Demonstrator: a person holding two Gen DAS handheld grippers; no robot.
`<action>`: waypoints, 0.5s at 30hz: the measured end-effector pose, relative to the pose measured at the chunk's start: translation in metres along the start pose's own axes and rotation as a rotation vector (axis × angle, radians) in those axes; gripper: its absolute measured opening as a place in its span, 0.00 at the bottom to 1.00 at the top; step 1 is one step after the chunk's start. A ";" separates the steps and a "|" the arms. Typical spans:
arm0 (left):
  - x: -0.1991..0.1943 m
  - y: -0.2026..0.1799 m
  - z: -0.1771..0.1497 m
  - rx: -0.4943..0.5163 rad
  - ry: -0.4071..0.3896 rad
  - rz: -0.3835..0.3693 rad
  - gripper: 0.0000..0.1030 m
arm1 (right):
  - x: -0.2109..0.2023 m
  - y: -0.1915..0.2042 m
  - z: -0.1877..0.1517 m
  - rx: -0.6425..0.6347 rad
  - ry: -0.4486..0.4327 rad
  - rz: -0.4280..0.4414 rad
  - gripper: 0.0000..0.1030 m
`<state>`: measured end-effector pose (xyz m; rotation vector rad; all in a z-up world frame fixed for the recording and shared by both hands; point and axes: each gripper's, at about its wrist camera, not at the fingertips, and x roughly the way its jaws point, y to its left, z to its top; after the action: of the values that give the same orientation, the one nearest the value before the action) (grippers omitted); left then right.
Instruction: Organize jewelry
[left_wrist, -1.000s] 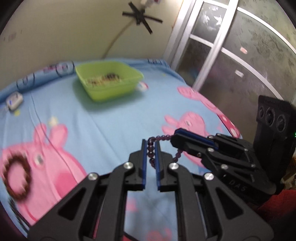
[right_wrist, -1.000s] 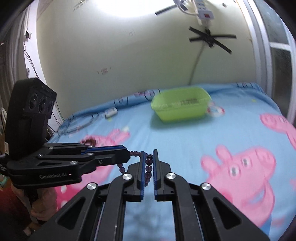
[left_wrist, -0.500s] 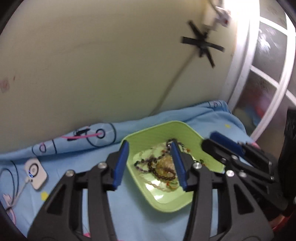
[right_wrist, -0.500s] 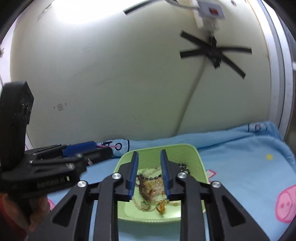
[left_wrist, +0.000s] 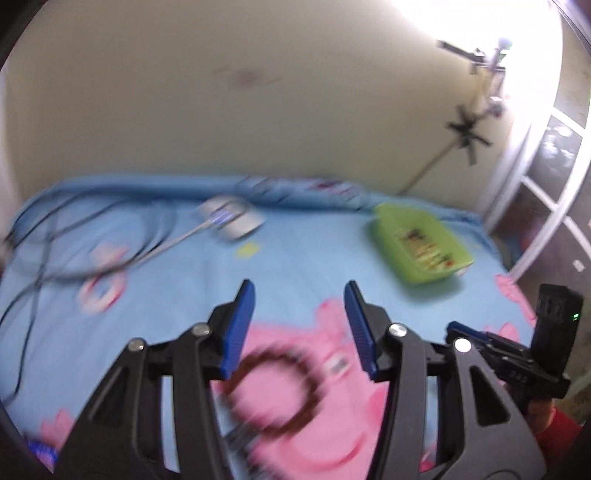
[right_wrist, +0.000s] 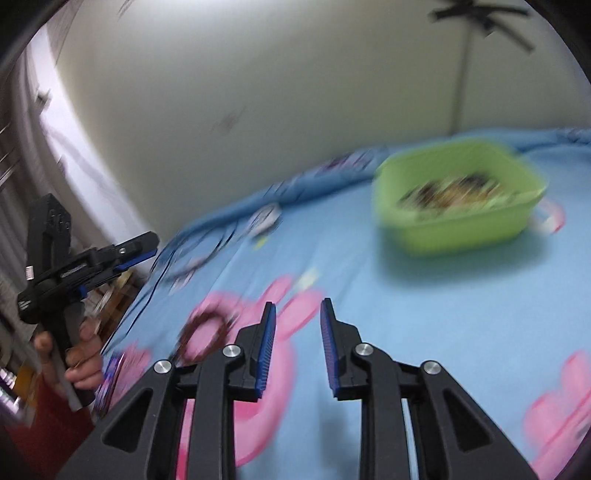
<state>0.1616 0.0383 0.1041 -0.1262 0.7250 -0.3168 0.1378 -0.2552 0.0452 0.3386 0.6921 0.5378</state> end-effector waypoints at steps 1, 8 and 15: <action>-0.006 0.010 -0.010 -0.011 0.007 0.025 0.47 | 0.009 0.012 -0.007 -0.019 0.036 0.019 0.04; -0.036 0.055 -0.072 -0.095 0.050 0.072 0.47 | 0.054 0.096 -0.036 -0.190 0.217 0.126 0.04; -0.049 0.076 -0.098 -0.137 0.067 0.077 0.47 | 0.096 0.165 -0.064 -0.330 0.343 0.186 0.04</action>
<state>0.0804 0.1259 0.0454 -0.2178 0.8162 -0.1987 0.0975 -0.0587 0.0262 -0.0022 0.8903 0.8873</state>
